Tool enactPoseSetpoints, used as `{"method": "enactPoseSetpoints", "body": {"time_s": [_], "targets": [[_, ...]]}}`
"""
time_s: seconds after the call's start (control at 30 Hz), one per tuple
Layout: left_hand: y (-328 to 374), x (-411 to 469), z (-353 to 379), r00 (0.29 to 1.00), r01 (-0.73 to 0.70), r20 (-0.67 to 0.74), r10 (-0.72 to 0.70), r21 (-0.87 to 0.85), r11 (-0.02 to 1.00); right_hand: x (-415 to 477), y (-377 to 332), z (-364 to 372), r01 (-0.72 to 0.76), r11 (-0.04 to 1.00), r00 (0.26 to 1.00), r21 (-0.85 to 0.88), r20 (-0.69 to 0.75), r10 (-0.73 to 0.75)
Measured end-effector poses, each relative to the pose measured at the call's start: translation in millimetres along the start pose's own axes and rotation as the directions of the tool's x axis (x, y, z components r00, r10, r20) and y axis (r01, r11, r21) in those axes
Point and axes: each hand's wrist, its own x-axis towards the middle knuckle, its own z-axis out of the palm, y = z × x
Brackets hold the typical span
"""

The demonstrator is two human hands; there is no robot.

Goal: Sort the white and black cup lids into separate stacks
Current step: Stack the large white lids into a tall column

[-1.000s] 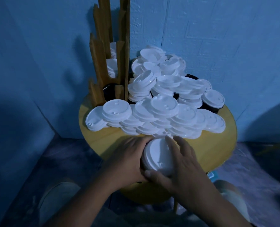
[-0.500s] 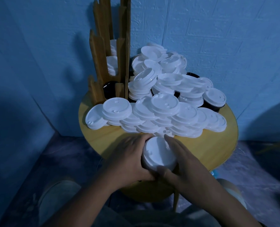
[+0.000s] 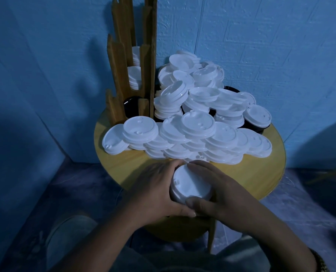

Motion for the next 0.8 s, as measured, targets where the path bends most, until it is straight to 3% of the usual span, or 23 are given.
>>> {"method": "enactPoseSetpoints", "body": {"time_s": [0.13,0.23,0.4,0.43,0.5,0.57,0.6,0.8], "targets": [[-2,0,-1,1.000,-0.006,-0.014,0.006,-0.008,1.000,0,-4,8,-0.014,0.996,0.993,-0.089,-0.118,0.003],[0,0,0,1.000,-0.005,-0.005,0.005,0.019,1.000,-2,-2,12,0.003,0.999,0.991,-0.054,-0.130,-0.010],[3,-5,-35,0.993,0.034,0.116,-0.029,-0.042,0.999,-6,2,14,0.012,1.000,0.989,-0.003,-0.147,-0.012],[2,-6,-48,0.998,0.028,0.061,-0.022,-0.095,0.995,-6,2,15,0.006,1.000,0.988,0.003,-0.154,-0.005],[-2,-4,-71,0.974,-0.020,-0.225,-0.014,-0.145,0.989,-5,3,16,-0.011,1.000,0.986,0.007,-0.166,0.011],[-13,7,-88,0.877,-0.006,-0.480,-0.001,-0.014,1.000,-5,3,17,-0.013,1.000,0.986,-0.002,-0.168,0.013],[-18,15,-94,0.854,0.040,-0.521,-0.005,0.056,0.998,-4,2,17,-0.012,1.000,0.986,-0.005,-0.166,0.011],[-39,42,-103,0.922,0.260,-0.334,-0.195,0.164,0.952,-2,2,16,0.008,1.000,0.986,-0.016,-0.165,-0.010]]}}
